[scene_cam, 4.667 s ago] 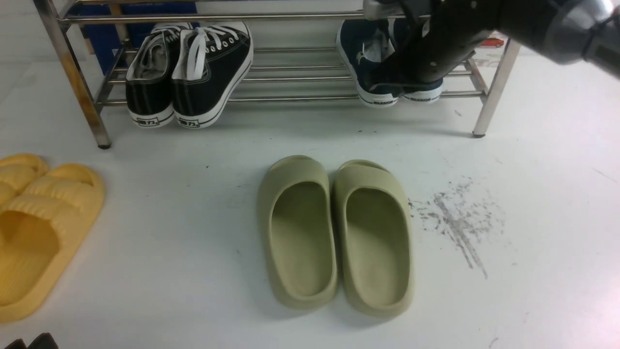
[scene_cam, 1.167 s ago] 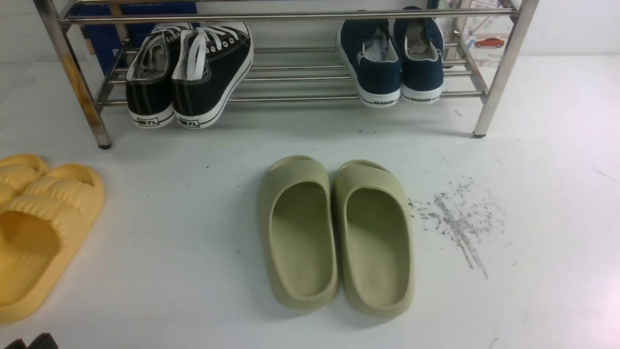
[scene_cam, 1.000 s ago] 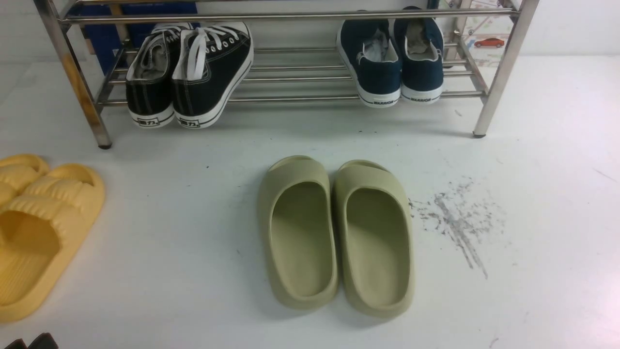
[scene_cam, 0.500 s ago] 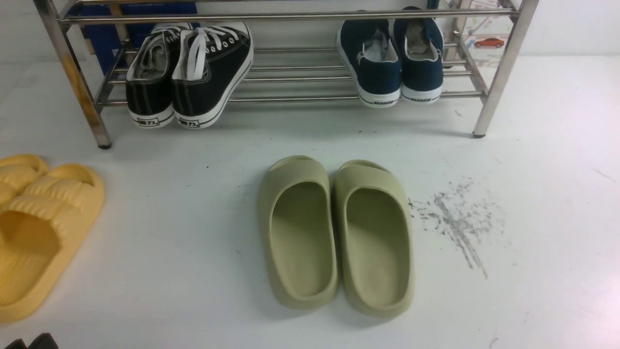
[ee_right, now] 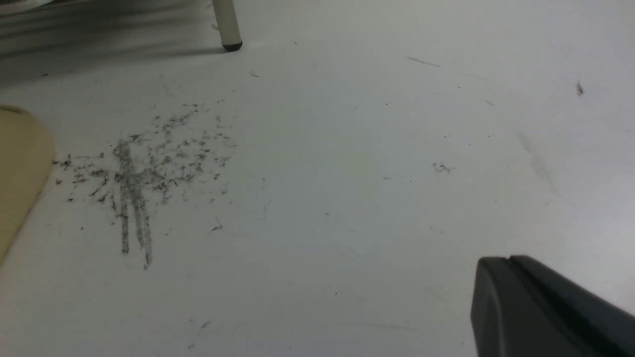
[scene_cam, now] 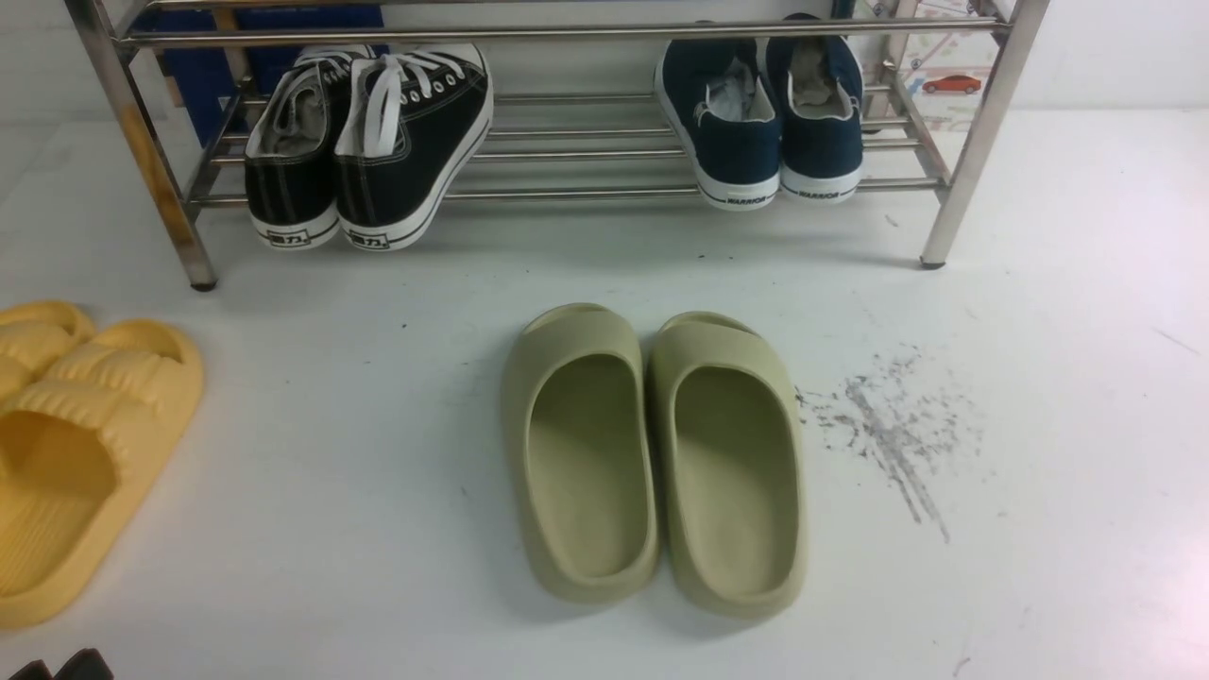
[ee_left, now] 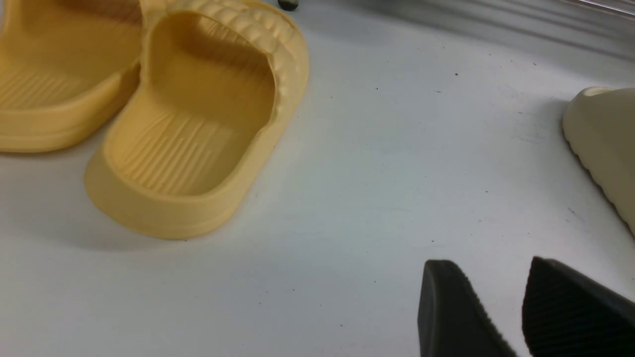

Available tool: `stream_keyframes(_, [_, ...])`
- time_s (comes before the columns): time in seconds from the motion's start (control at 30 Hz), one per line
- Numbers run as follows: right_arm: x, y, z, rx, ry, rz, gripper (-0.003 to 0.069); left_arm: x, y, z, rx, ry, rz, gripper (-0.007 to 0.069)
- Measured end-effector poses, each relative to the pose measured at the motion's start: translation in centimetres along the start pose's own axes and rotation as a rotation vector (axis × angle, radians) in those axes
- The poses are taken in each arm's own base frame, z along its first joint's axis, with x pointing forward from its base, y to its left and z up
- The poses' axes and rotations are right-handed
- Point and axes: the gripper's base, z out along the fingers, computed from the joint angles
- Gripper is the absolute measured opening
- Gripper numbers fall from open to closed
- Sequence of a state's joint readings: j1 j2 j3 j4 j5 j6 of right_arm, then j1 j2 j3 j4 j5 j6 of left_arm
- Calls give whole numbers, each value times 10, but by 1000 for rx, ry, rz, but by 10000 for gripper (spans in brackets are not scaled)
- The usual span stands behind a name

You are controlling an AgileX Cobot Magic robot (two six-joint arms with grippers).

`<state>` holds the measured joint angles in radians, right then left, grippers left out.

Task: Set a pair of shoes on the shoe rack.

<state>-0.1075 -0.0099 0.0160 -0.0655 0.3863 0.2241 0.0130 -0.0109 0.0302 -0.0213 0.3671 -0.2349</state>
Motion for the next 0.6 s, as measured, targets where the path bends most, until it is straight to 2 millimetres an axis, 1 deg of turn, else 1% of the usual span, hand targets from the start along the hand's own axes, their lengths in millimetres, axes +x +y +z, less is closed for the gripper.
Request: stream_keyframes(0.6, [0, 0, 0, 0, 0, 0, 46, 0, 0, 0, 0, 0, 0, 238])
